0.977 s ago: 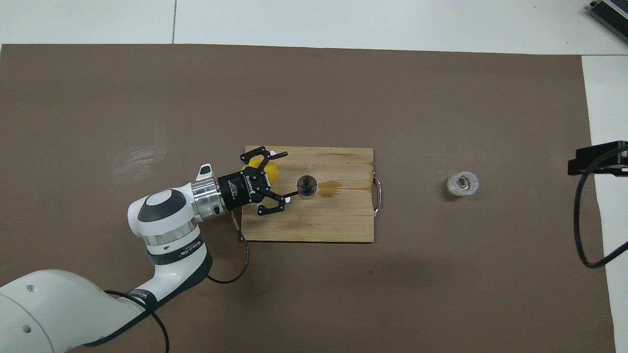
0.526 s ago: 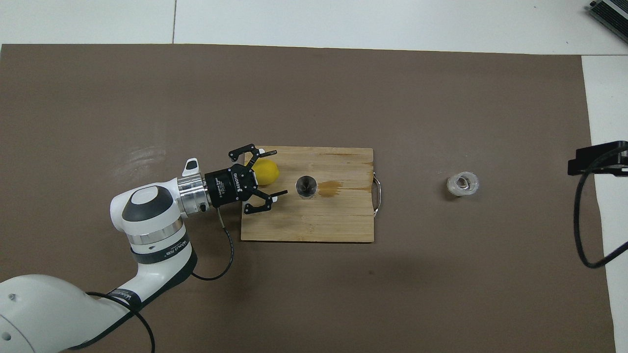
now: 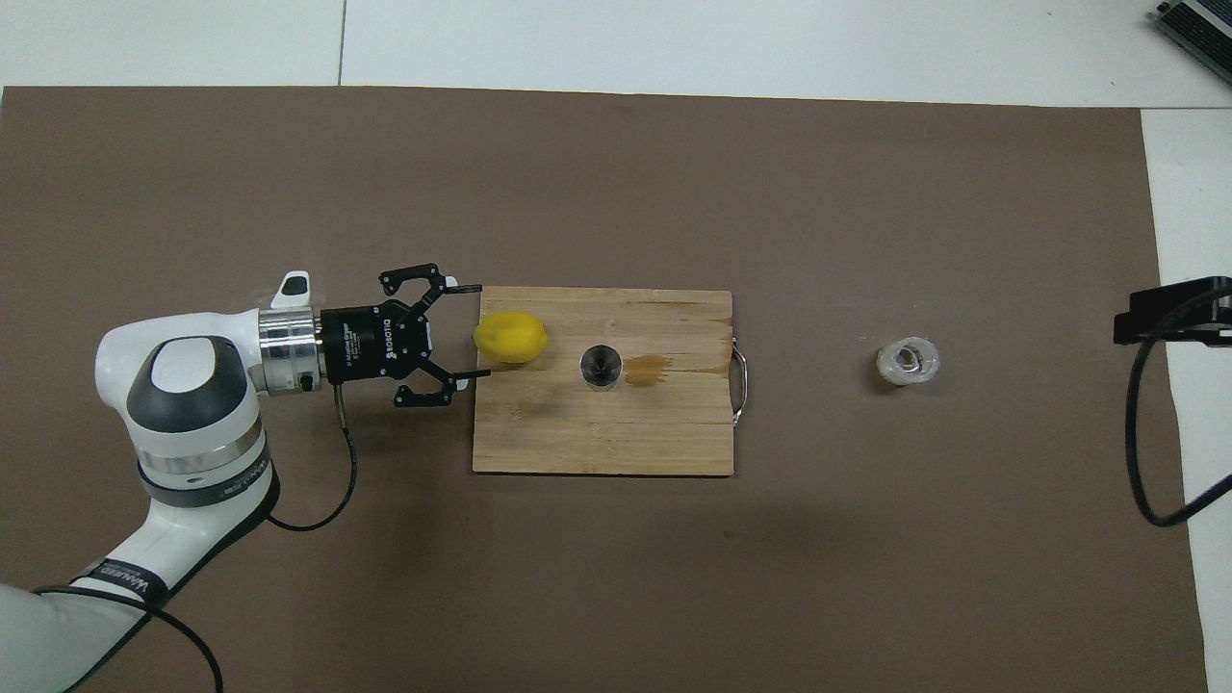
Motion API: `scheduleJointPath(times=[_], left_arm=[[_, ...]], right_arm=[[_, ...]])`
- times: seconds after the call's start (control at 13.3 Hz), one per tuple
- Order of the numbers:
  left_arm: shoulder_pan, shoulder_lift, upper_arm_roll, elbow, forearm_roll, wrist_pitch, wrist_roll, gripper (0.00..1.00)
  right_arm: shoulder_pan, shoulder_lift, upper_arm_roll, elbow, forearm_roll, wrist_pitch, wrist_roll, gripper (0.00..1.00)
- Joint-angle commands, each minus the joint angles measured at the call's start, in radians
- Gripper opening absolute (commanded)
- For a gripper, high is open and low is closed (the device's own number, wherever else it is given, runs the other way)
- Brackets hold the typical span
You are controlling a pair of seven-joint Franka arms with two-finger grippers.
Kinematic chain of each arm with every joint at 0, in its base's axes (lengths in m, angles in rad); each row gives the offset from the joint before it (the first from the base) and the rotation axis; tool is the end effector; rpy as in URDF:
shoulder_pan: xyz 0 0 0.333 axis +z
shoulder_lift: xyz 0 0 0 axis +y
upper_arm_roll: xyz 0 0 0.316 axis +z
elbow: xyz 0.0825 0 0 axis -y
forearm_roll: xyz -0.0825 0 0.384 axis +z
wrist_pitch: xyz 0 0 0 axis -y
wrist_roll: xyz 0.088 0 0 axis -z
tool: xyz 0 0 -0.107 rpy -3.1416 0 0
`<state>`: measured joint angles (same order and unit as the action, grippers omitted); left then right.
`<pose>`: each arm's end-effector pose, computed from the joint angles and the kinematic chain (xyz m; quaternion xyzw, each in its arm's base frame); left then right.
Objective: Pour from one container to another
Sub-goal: 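Withdraw the open left gripper away from the board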
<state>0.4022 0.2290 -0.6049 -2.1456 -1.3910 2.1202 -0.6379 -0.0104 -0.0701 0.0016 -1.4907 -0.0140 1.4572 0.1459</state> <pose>0.5450 -0.1511 0.3310 0.6253 0.5372 -0.3220 0.4655 0.5193 -0.0062 0.6893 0.9967 -0.0782 0.0187 0.0057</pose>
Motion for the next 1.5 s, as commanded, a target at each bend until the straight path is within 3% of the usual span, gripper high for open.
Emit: scheduleJointPath(times=[0.0,0.23,0.53,0.9,1.05,1.43], left_arm=[[0.081,-0.034,0.004,0.057,0.206,-0.106,-0.081,1.00],[0.157,-0.025,0.011,0.208,0.479,-0.236,-0.173,1.00],[0.187,-0.019,0.013,0.338,0.719,-0.316,-0.194,1.00],[0.187,-0.020,0.013,0.415,0.938,-0.336,-0.168,1.00],[0.188,-0.020,0.013,0.452,0.989,-0.358,-0.145,1.00],[0.185,-0.025,0.057,0.533,1.110,-0.425,0.061,1.00]], right_arm=[[-0.016,-0.010,0.009,-0.006,0.005,-0.011,-0.025,1.00],[-0.016,-0.010,0.009,-0.006,0.005,-0.011,-0.025,1.00],[-0.017,-0.010,0.008,-0.006,0.005,-0.011,-0.026,1.00],[-0.040,-0.016,0.000,-0.022,0.006,-0.015,-0.058,1.00],[-0.031,-0.054,0.000,-0.106,0.006,0.032,-0.155,1.00],[-0.030,-0.043,0.000,-0.183,0.005,0.106,-0.474,1.00]])
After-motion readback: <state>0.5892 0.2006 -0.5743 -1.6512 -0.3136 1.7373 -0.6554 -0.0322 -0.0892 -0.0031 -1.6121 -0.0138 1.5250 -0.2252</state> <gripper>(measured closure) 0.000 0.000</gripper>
